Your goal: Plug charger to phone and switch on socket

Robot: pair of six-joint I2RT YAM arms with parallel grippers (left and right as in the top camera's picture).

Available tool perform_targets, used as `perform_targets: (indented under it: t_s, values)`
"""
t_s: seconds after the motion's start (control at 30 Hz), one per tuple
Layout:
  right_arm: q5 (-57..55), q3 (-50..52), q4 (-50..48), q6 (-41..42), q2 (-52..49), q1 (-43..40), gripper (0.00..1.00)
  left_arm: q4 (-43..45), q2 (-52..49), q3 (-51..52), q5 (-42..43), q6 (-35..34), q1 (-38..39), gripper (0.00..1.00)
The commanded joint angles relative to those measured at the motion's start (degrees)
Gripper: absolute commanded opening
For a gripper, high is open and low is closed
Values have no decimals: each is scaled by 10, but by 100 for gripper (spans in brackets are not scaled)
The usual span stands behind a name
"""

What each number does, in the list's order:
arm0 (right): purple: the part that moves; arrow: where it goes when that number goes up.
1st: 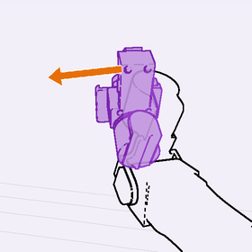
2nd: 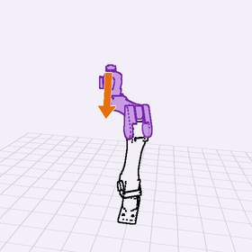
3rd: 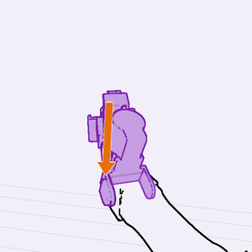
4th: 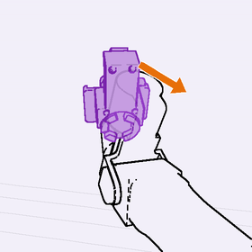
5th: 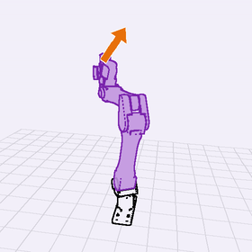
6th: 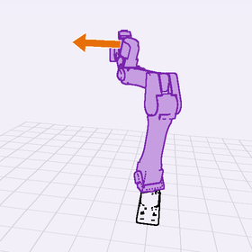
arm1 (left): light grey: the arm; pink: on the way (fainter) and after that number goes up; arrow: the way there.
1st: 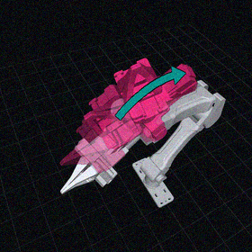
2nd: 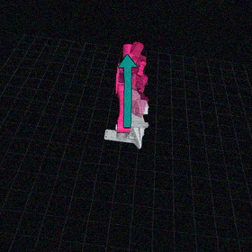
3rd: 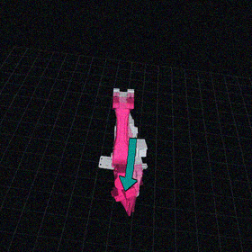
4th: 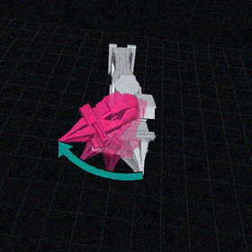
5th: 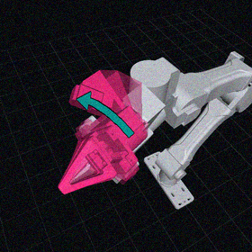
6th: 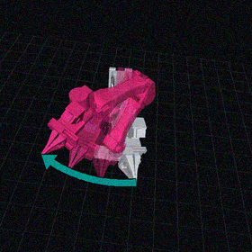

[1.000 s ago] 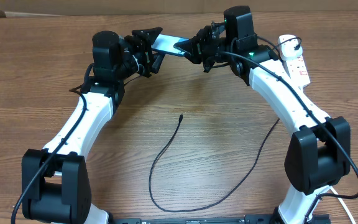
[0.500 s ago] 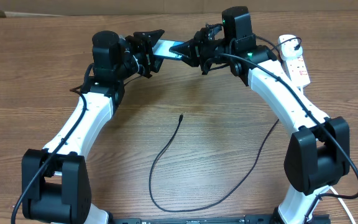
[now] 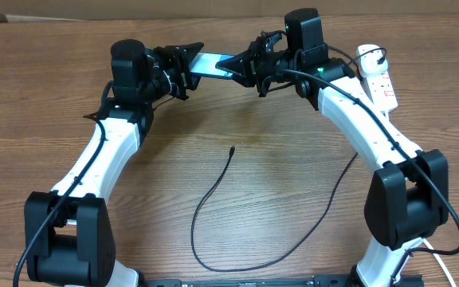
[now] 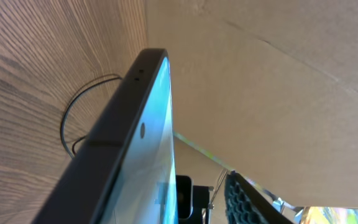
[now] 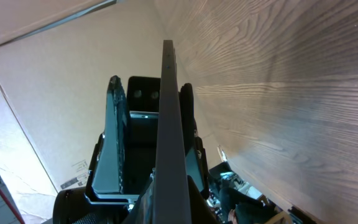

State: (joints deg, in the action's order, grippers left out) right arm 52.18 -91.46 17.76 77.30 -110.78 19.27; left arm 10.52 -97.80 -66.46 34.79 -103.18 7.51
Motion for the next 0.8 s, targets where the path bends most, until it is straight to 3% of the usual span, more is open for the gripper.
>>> perform_targets:
  t_s: [0.0, 0.77]
  values:
    - [22, -8, -6, -9, 33, 3, 4, 0, -6, 3, 16, 9, -1, 35]
    - [35, -8, -6, -12, 33, 3, 4, 0, -6, 3, 25, 10, -1, 6]
